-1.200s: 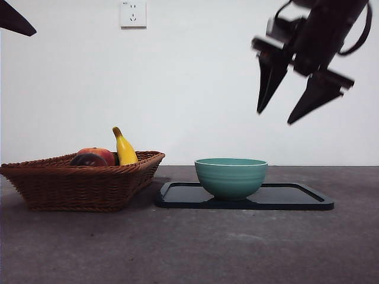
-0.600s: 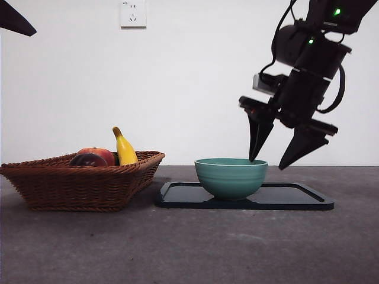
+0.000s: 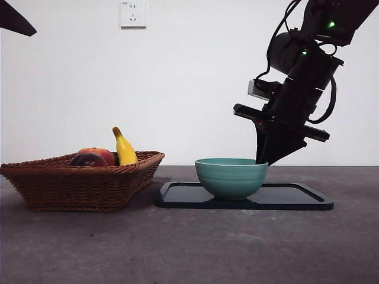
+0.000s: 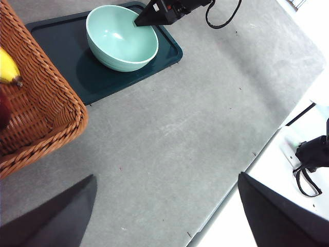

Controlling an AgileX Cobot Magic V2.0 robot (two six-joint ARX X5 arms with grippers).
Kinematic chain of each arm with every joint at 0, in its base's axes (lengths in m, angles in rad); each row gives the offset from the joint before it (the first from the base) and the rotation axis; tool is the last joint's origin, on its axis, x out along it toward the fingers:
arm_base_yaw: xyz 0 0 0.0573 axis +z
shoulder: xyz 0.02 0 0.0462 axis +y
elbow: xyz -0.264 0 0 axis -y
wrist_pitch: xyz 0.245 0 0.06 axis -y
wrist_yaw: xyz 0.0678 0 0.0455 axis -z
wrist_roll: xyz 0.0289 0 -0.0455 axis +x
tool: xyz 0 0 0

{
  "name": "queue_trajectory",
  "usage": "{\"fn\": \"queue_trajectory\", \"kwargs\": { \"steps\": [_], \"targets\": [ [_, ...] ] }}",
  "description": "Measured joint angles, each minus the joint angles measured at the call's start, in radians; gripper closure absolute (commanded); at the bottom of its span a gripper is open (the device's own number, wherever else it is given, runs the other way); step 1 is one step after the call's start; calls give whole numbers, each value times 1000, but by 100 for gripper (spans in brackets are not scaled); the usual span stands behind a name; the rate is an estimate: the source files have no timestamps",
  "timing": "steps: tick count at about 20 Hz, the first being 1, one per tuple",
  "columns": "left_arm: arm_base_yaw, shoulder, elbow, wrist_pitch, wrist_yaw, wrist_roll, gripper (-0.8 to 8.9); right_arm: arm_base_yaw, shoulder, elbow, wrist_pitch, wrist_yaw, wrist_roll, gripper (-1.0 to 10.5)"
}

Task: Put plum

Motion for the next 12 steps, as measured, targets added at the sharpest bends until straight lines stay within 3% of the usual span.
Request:
{"fn": "queue_trajectory", "kwargs": {
  "steps": [7, 12],
  "targets": [
    [0, 0, 0, 0, 0, 0, 377, 0, -19, 11, 1, 0, 0, 934],
    [0, 0, 0, 0, 0, 1, 377, 0, -193, 20, -47, 0, 0, 934]
  ]
}}
